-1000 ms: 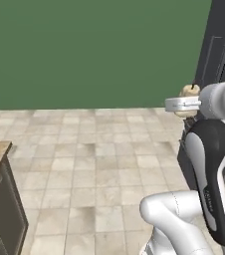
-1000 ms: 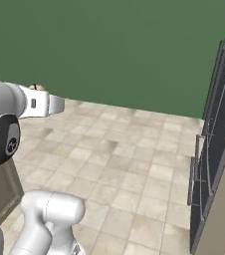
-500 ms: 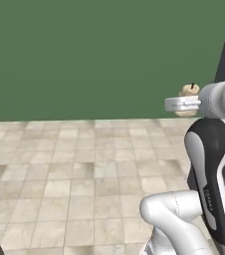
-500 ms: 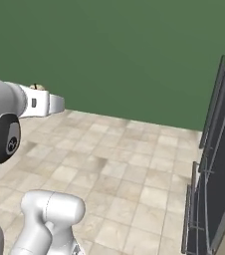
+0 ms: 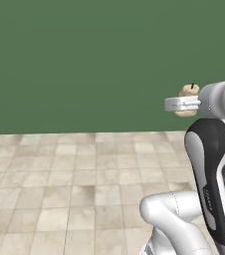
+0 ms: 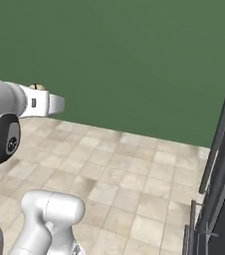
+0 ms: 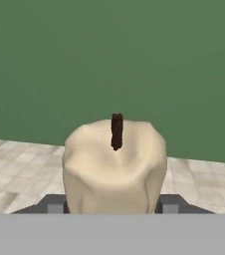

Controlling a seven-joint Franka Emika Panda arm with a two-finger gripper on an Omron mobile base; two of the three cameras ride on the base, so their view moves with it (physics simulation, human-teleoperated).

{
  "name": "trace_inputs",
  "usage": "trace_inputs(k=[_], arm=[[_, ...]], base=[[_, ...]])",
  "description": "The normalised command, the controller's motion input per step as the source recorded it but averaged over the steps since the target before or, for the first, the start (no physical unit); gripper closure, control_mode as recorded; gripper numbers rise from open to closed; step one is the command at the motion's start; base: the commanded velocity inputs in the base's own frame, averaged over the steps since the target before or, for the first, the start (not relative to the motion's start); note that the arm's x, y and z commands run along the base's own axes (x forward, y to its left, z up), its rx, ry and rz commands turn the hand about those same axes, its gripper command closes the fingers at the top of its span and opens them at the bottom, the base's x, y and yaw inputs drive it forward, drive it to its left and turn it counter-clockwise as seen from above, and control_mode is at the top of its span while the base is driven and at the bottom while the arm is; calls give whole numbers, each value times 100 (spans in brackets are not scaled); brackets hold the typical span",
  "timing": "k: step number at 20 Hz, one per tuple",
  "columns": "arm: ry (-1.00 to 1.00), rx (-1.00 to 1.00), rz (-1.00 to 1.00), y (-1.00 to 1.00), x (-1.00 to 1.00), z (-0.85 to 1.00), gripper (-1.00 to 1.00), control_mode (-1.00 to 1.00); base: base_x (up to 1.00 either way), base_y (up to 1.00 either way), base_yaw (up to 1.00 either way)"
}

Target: Get the candle and the wine from the cabinet and move them to the dining counter.

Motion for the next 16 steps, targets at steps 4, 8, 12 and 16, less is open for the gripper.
trace_inputs(k=[4,8,12,16], arm=[[0,0,0,0,0,0,100,100],[0,0,0,0,0,0,100,100],[0,0,0,0,0,0,100,100],[0,0,0,0,0,0,100,100]], base=[[100,29,7],[100,46,27],[84,14,66],[20,0,98]])
